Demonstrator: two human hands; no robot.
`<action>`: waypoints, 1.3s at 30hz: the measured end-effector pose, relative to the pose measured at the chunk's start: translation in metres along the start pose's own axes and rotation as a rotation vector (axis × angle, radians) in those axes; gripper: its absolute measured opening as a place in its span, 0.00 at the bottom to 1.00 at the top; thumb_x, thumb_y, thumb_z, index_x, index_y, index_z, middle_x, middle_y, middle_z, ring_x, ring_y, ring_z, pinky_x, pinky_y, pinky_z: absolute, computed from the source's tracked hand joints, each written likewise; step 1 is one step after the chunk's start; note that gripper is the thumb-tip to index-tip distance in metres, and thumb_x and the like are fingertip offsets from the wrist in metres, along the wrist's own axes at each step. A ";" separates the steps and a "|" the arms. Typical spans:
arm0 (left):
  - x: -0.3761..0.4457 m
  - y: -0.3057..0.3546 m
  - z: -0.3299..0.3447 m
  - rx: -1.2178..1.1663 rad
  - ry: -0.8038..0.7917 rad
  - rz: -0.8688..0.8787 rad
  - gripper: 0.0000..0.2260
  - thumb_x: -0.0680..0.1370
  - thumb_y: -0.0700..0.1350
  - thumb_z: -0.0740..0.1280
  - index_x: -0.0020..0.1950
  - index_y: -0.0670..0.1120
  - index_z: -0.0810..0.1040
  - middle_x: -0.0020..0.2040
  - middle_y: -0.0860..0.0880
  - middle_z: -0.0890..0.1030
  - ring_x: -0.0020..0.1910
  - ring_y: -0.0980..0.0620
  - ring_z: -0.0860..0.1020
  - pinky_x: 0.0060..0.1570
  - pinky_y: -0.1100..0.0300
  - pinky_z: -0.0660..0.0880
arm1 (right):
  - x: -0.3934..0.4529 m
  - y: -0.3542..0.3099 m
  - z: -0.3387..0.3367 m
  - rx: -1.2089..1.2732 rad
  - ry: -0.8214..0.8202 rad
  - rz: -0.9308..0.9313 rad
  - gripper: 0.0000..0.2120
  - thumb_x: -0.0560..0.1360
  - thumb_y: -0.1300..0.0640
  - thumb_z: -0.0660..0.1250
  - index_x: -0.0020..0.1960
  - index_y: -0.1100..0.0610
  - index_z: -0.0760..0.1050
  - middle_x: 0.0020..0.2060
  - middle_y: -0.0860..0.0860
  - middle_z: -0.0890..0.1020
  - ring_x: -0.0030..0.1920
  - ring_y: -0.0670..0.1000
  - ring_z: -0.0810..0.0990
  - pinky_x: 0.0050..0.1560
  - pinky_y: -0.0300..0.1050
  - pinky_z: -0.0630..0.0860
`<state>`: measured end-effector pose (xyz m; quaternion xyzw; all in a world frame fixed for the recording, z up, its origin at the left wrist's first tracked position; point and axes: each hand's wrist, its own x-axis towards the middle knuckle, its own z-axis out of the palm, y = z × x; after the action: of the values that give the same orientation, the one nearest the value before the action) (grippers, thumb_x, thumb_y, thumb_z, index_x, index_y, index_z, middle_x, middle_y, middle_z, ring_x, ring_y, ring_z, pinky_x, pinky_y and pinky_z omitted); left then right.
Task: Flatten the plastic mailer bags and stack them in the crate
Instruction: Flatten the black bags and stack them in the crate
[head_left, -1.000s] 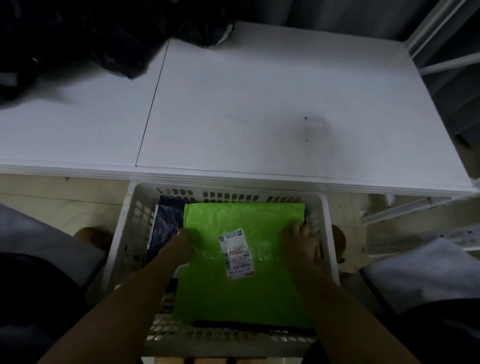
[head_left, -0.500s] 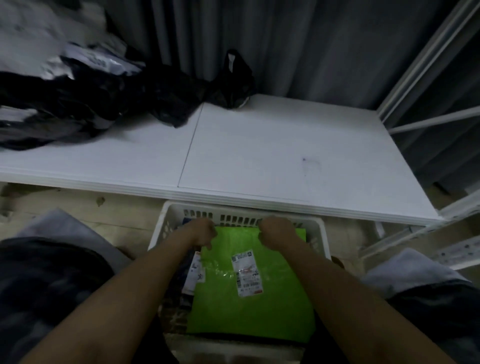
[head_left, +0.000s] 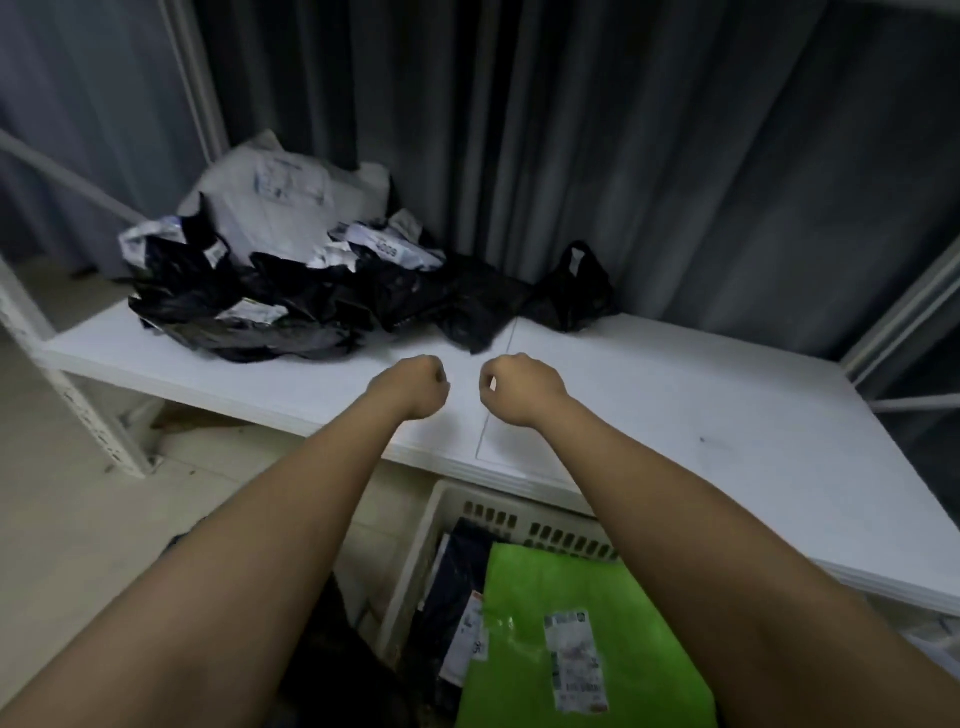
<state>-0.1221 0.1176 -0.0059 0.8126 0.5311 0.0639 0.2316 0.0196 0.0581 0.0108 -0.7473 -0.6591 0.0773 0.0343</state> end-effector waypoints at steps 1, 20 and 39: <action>0.004 -0.005 -0.011 -0.013 0.033 -0.013 0.12 0.80 0.48 0.58 0.59 0.46 0.75 0.59 0.46 0.78 0.56 0.44 0.76 0.54 0.52 0.74 | 0.009 -0.008 -0.006 -0.004 0.009 -0.011 0.12 0.76 0.58 0.59 0.55 0.53 0.78 0.53 0.53 0.79 0.50 0.56 0.78 0.41 0.44 0.69; 0.093 -0.100 -0.072 -0.152 0.302 -0.224 0.25 0.75 0.39 0.60 0.72 0.45 0.62 0.69 0.40 0.64 0.68 0.37 0.63 0.67 0.46 0.64 | 0.174 -0.102 0.025 -0.119 0.140 -0.284 0.25 0.74 0.44 0.66 0.65 0.55 0.67 0.61 0.55 0.70 0.61 0.58 0.69 0.55 0.51 0.70; 0.062 -0.061 -0.094 -0.495 0.524 -0.107 0.26 0.82 0.55 0.54 0.78 0.51 0.52 0.78 0.44 0.44 0.71 0.41 0.65 0.68 0.51 0.61 | 0.134 -0.050 -0.082 0.580 0.766 -0.098 0.04 0.76 0.57 0.62 0.51 0.55 0.73 0.42 0.52 0.81 0.42 0.56 0.78 0.40 0.48 0.73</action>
<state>-0.1796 0.2219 0.0412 0.6591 0.5825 0.3845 0.2801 -0.0007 0.2017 0.0895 -0.6499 -0.5847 -0.0244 0.4850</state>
